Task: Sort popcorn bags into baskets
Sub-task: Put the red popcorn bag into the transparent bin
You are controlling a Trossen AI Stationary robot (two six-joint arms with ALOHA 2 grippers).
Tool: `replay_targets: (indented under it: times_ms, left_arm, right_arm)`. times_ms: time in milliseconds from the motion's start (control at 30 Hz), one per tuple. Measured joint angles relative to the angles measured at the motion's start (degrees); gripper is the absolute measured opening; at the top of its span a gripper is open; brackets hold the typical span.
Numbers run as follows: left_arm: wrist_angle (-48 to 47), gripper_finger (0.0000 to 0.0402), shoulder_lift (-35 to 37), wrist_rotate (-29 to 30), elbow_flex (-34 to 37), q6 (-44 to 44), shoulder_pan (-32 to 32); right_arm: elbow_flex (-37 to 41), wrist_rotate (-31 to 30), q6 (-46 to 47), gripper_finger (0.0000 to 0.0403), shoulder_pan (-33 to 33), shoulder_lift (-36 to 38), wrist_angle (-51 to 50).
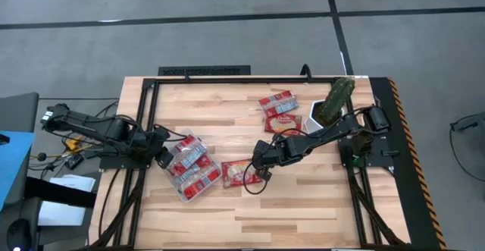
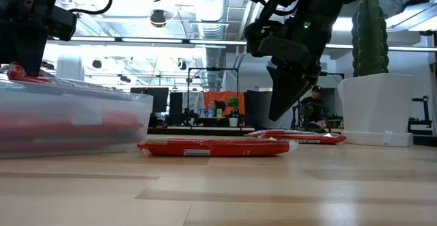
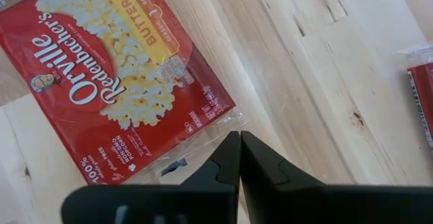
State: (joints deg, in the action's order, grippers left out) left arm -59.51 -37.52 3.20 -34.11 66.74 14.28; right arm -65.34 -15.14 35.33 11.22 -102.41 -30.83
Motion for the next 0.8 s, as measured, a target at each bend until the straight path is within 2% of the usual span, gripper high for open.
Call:
replay_targets:
  times_ms: [267, 367, 800]
  left_arm:
    - [-0.8, 0.0000, -2.6, -0.7, -0.6, 9.2, -0.3]
    - [-1.5, 0.0000, -3.7, -2.9, -1.0, 10.0, 0.2]
    - [-1.8, 0.0002, -10.2, -1.0, -1.2, 12.9, 0.4]
  right_arm:
    - [0.0, 0.0, -1.4, 0.0023, 0.0, 0.0, 0.0]
    - [0.0, 0.0, -2.3, 0.0026, 0.0, 0.0, 0.2]
    - [0.0, -0.1, -3.0, 0.0033, 0.0, 0.0, 0.5]
